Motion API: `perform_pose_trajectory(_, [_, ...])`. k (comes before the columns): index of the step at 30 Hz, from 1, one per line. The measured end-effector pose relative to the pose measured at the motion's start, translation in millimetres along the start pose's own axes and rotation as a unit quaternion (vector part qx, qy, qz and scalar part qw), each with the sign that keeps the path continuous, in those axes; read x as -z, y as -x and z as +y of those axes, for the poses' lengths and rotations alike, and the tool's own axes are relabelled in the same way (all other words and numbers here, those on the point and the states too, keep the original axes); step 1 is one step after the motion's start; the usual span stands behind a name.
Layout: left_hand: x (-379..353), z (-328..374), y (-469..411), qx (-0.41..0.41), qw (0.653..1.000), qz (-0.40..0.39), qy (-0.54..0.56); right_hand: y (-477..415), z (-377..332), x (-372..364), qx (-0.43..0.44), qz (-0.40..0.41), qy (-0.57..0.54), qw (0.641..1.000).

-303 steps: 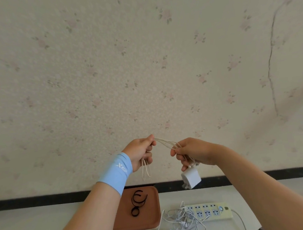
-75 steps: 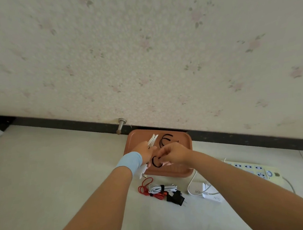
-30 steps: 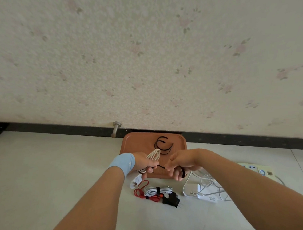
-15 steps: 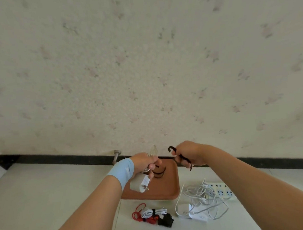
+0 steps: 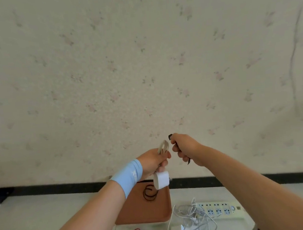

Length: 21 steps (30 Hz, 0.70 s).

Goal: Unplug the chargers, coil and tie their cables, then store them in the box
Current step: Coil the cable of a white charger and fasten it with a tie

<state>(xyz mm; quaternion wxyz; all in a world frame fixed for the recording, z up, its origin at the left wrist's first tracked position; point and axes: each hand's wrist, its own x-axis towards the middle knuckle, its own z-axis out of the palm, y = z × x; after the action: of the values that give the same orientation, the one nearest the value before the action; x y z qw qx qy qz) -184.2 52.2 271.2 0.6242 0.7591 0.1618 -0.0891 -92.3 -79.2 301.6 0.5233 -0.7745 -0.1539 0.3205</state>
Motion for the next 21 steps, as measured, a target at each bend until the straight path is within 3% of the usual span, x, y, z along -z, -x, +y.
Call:
perform_pose_trajectory(3, [-15.1, 12.2, -0.7, 0.002, 0.998, 0.001, -0.057, 13.5, -5.4, 2.2, 0.037, -0.01, 0.061, 0.997])
perform_pose_trajectory(6, [-27.3, 24.9, -0.6, -0.008, 0.996, -0.008, -0.092, 17.8, -6.1, 4.8, 0.078, 0.063, 0.195, 0.976])
perform_pose_trajectory(9, [-27.2, 33.4, 0.0, -0.048, 0.995, -0.017, -0.083, 13.3, -6.3, 17.4, 0.111, 0.062, 0.133, 0.983])
perform_pose_trajectory(12, [-22.8, 37.2, -1.5, -0.053, 0.996, -0.05, -0.059, 11.8, -6.9, 27.7, 0.151, 0.055, 0.146, 0.976])
perform_pose_trajectory(16, [-20.1, 45.3, -1.4, -0.024, 0.984, -0.104, 0.14, 10.2, -6.3, 33.1, 0.172, 0.062, 0.114, 0.977])
perform_pose_trajectory(21, [-14.4, 45.3, -3.5, -0.072, 0.993, -0.096, 0.002, 12.2, -9.4, 39.3, 0.207, 0.08, 0.123, 0.967])
